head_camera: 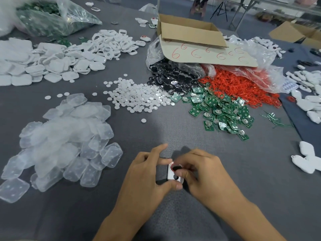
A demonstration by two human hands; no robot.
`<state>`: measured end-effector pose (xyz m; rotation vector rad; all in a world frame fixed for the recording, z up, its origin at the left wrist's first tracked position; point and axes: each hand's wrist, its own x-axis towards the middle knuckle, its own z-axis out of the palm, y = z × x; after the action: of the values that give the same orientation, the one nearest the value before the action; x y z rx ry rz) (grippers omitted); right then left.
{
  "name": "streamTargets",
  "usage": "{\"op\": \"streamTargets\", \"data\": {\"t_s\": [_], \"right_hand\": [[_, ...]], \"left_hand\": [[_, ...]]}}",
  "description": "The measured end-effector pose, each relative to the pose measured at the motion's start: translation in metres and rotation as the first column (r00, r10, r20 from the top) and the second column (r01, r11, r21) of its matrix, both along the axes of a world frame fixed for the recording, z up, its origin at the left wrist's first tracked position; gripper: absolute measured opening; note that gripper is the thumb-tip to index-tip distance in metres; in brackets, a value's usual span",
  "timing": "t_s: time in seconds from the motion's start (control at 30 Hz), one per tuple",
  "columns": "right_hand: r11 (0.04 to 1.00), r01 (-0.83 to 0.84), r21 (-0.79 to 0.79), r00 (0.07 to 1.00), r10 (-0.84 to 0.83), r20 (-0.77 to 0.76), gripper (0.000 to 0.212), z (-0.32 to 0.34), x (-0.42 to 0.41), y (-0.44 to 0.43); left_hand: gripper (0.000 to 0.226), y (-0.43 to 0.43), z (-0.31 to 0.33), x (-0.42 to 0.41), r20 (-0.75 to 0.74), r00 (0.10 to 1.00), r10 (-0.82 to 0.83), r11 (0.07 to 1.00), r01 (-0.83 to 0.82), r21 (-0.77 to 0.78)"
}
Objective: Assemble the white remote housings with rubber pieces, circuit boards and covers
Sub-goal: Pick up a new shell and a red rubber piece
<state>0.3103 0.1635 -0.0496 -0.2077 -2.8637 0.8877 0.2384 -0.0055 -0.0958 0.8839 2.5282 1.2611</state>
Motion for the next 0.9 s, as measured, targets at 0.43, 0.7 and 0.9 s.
{"op": "streamTargets", "data": {"t_s": [0.43,0.7,0.9], "right_hand": [[0.959,-0.107,-0.263,0.902,0.205,0.379,0.016,0.024,-0.048,0.028],[0.948,-0.092,-0.305,0.805,0.251,0.538,0.021,0.024,-0.066,0.034],[0.981,-0.050,-0.190,0.726,0.166,0.667,0.025,0.026,-0.086,0.028]], "left_hand": [[0.084,0.003,0.000,0.000,0.120,0.992,0.028,0.998,-0.035,0.061],[0.074,0.002,-0.004,0.000,0.110,0.994,0.020,0.998,-0.027,0.057],[0.068,0.003,-0.004,0.000,0.085,0.996,0.030,0.997,-0.036,0.062]]}}
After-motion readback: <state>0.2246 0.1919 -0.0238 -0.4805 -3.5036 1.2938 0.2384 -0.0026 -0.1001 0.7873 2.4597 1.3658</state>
